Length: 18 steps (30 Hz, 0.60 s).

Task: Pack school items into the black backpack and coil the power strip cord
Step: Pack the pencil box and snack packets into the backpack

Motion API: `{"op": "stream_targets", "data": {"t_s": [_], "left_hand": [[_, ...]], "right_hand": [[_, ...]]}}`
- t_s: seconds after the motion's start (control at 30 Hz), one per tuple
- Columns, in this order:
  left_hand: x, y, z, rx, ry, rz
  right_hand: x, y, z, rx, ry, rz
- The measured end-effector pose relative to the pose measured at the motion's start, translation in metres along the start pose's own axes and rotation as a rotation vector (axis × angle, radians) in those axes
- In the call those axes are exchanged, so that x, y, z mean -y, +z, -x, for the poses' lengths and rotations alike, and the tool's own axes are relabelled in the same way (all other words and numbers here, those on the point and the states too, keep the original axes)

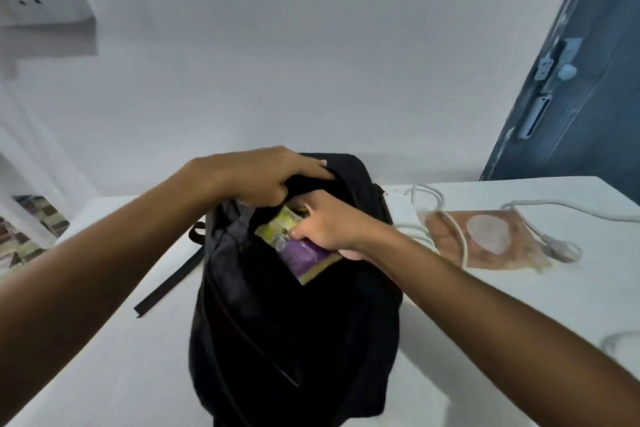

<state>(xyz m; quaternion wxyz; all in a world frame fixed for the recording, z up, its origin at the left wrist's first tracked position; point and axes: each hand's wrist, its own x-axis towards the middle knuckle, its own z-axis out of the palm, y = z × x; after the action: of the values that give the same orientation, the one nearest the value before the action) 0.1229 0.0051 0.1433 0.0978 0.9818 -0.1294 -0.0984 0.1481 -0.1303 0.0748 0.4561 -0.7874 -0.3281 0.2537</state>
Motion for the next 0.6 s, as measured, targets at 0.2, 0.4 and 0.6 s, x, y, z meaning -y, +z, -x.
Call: {"op": "stream_targets", "data": {"t_s": [0.2,0.4,0.6], "left_hand": [[0.003,-0.007,0.032,-0.078,0.083,-0.063],[0.011,-0.001,0.046,-0.134,0.08,-0.088],[0.017,0.002,0.036,-0.154,0.112,0.007]], "right_hand": [[0.033,0.045,-0.032,-0.363,0.041,0.222],[0.038,0.057,-0.043,-0.259,0.049,1.047],[0.036,0.052,-0.034,-0.031,0.125,0.752]]}}
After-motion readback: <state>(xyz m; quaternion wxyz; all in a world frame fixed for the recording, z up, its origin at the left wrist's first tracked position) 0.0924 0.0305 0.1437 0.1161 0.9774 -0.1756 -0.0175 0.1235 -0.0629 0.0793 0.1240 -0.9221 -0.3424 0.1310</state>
